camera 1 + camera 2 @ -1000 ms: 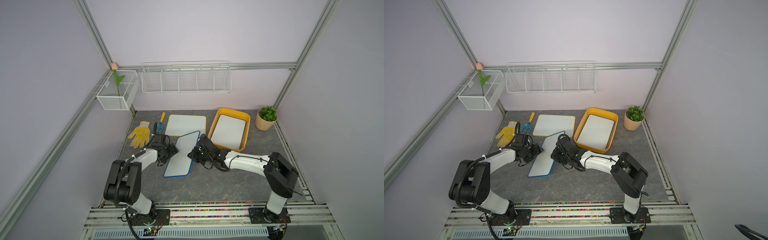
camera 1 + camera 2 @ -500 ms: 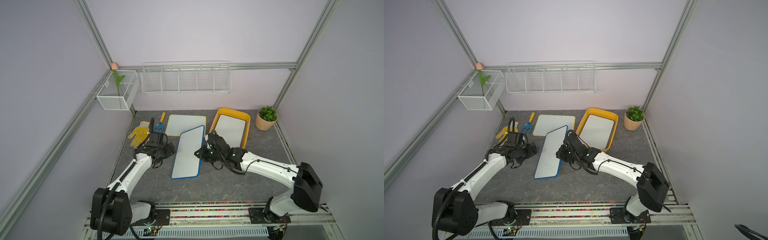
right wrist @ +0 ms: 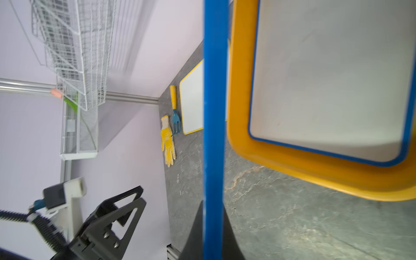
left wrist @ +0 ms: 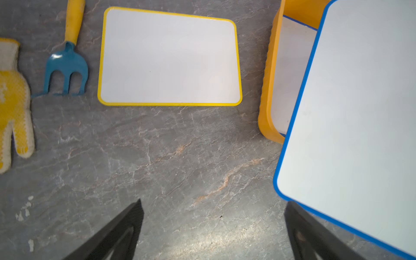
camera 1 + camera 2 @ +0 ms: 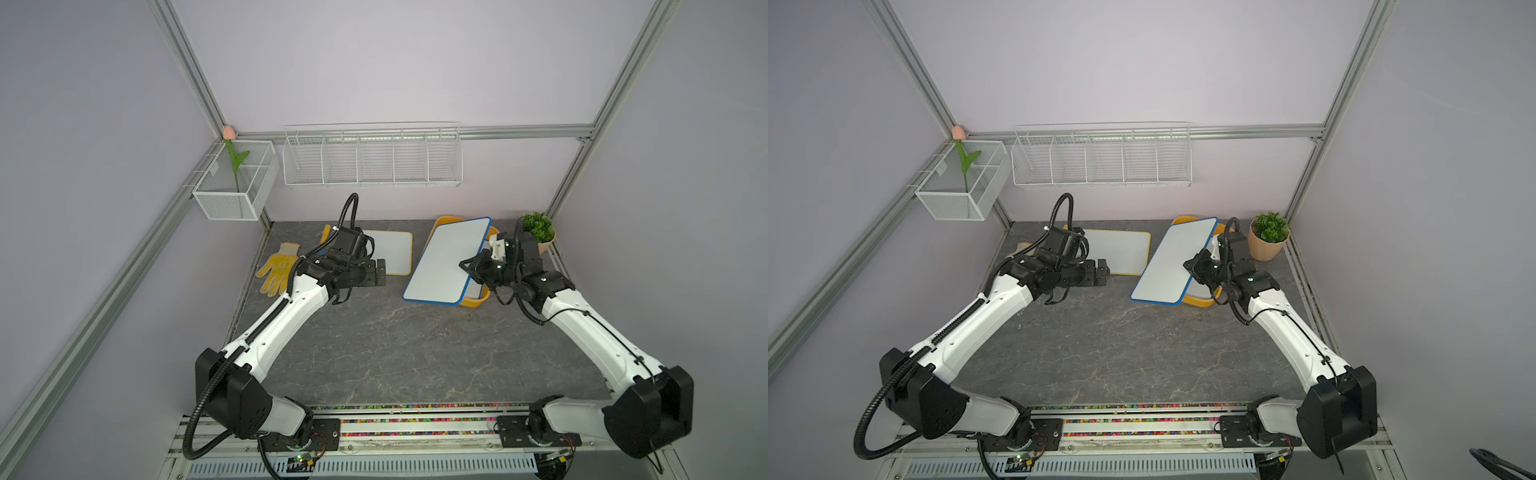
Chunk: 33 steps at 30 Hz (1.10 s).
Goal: Put the whiteboard into the storage box
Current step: Place the whiteboard in the storage box.
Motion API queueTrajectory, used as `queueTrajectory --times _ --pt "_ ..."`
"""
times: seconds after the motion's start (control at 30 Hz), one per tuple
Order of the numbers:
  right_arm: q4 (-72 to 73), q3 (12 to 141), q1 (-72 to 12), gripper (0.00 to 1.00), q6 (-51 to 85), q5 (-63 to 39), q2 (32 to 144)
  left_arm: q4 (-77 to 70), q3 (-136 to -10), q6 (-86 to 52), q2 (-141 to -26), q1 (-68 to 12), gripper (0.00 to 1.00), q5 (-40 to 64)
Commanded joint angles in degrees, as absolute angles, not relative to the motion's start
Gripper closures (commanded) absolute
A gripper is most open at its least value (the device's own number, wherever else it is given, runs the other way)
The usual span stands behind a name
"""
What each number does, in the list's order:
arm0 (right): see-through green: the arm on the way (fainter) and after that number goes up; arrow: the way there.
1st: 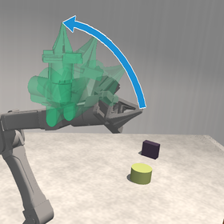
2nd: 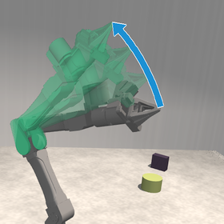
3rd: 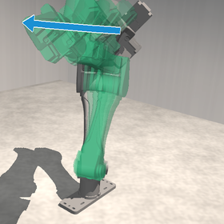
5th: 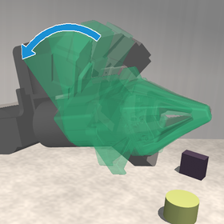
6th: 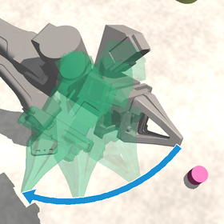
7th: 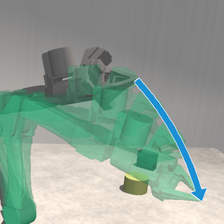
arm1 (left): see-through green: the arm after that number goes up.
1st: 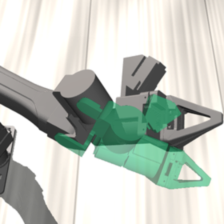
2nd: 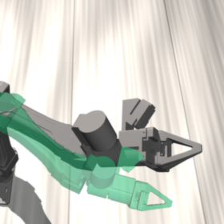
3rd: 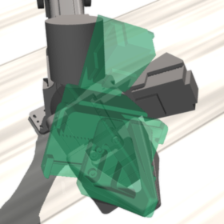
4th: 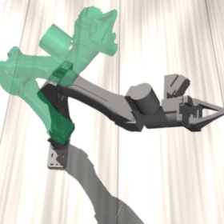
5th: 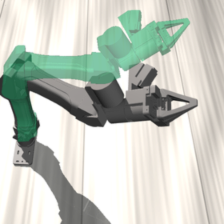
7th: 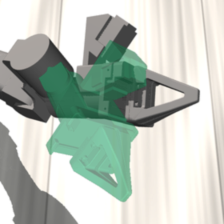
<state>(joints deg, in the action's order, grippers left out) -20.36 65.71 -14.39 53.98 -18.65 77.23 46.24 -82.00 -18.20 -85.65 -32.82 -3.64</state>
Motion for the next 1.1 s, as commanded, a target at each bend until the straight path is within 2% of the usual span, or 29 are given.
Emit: queueTrajectory --times 0.0,0.2,0.53,0.73,1.07 --pt "-18.52 71.02 -9.65 0.93 47.78 -25.27 81.01 49.47 -85.69 -11.78 -87.05 -34.44 0.01 -3.29" --pt "-18.00 80.29 -4.67 0.94 44.62 -28.56 93.16 46.66 -85.20 -10.37 -88.48 -34.59 0.01 -0.95" --pt "-18.95 95.11 -2.01 0.93 42.31 -34.41 110.35 46.82 -84.99 -9.03 -89.30 -34.56 0.01 -1.06" --pt "-17.36 93.96 -1.80 0.93 42.89 -35.06 112.13 45.82 -82.94 -8.82 -88.77 -34.54 0.01 -1.23" --pt "-14.94 84.91 -2.13 0.94 42.17 -33.83 107.31 44.47 -81.17 -9.31 -88.78 -34.58 0.01 -0.52"
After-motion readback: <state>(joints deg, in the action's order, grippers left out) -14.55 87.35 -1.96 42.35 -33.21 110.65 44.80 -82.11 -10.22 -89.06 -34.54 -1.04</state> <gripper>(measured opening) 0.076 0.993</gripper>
